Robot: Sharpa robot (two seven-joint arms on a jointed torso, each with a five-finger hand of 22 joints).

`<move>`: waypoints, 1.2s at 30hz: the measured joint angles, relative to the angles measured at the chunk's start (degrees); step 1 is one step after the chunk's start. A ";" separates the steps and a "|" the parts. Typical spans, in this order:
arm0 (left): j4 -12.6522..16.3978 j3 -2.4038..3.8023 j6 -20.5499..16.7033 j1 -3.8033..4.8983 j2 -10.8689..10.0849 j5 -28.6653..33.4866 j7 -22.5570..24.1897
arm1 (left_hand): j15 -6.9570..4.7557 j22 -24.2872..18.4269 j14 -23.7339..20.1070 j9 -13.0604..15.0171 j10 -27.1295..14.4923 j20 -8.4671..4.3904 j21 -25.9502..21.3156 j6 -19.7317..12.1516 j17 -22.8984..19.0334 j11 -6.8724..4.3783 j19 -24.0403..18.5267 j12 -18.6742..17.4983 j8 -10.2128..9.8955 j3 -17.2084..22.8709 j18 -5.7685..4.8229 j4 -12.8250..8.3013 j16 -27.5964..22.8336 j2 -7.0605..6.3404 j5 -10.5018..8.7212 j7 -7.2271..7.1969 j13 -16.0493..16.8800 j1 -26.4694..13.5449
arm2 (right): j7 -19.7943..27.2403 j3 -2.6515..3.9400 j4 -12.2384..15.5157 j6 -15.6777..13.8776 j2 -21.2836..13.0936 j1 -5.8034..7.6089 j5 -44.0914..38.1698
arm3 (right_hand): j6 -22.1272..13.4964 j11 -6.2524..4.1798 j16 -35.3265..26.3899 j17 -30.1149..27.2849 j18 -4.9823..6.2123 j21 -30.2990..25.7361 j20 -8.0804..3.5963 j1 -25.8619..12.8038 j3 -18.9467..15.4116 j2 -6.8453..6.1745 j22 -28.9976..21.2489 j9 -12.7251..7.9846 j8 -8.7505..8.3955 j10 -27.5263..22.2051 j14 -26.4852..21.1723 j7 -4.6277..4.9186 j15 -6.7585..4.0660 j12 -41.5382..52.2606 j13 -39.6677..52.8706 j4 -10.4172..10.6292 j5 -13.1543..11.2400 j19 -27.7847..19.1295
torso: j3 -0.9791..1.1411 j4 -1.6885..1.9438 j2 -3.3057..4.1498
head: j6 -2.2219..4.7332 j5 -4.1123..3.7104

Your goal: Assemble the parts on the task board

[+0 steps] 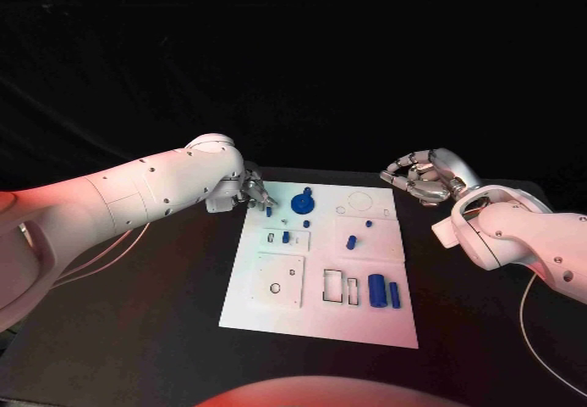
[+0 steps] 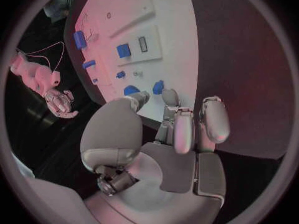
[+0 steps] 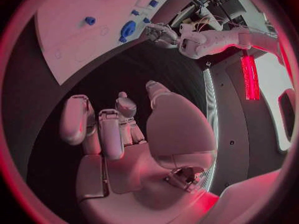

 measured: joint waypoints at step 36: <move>-1.06 -0.56 -0.10 -0.12 0.53 2.48 0.56 | -0.44 0.50 0.01 -0.44 0.61 -0.02 0.23 -0.06 -0.01 -1.03 -0.02 0.48 2.82 11.06 0.00 -2.74 0.22 1.93 -0.47 -0.43 -0.25 12.20 | -0.13 0.00 -0.14 0.27 0.16 -0.01 -0.11 | 0.00 0.00 0.00 0.00 0.00 -0.23 0.00 0.23 0.00 0.23 0.02 -0.05 0.23 0.00 0.00 0.00 0.00 0.00 0.01 0.00 0.32 0.00 | 0.03 0.01 -0.02 | -0.51 0.24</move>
